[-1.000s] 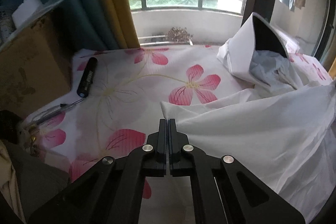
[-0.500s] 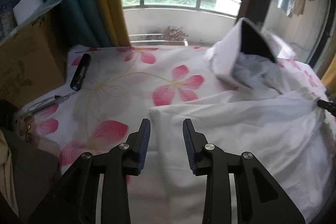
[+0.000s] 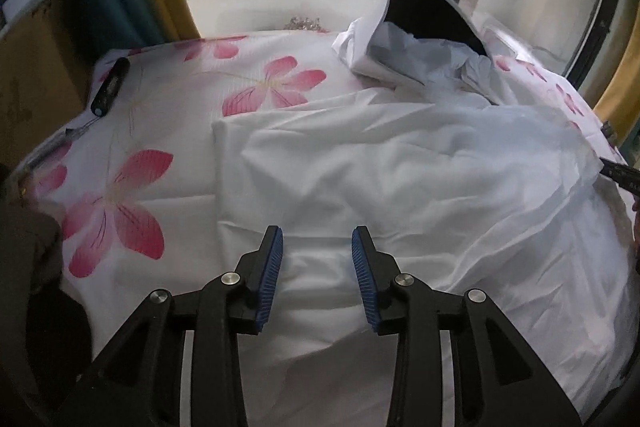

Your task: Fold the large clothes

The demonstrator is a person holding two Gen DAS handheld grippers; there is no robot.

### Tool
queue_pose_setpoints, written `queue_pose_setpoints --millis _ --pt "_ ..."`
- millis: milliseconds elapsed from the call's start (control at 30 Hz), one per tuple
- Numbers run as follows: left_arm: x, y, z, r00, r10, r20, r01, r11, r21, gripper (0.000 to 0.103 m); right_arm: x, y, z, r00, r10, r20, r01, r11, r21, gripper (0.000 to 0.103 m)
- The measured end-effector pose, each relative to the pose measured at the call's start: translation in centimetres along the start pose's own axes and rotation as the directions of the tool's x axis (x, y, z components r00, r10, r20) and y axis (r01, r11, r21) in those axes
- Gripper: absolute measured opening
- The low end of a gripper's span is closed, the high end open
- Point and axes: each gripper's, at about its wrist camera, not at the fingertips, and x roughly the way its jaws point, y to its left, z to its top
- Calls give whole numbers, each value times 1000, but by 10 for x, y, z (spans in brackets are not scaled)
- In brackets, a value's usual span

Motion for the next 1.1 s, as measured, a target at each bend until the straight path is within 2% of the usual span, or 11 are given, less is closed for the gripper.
queue_pose_setpoints --millis 100,267,467,600,800,967,1100 --pt "1 -3 -2 999 52 5 -52 998 37 38 -3 5 -7 1000 -22 18 23 999 -49 48" --pt "-1 0 1 997 82 -5 -82 996 24 38 -6 5 -13 1000 -29 7 29 998 -52 49" --pt "-17 -7 18 997 52 49 -54 998 44 38 -17 8 -12 999 -39 4 39 998 -53 49" --pt "-28 -21 40 995 -7 98 0 997 79 38 -26 17 -3 999 -34 30 36 997 -69 49" --pt "-29 -35 69 991 -25 130 10 993 114 38 -32 35 13 998 -16 54 22 994 -111 49" --pt "-14 -39 91 990 -73 124 65 996 63 38 -29 46 29 997 21 69 -12 992 -127 49" --pt "2 -42 102 990 -66 127 60 997 44 38 -24 58 43 996 54 76 -43 989 -140 49"
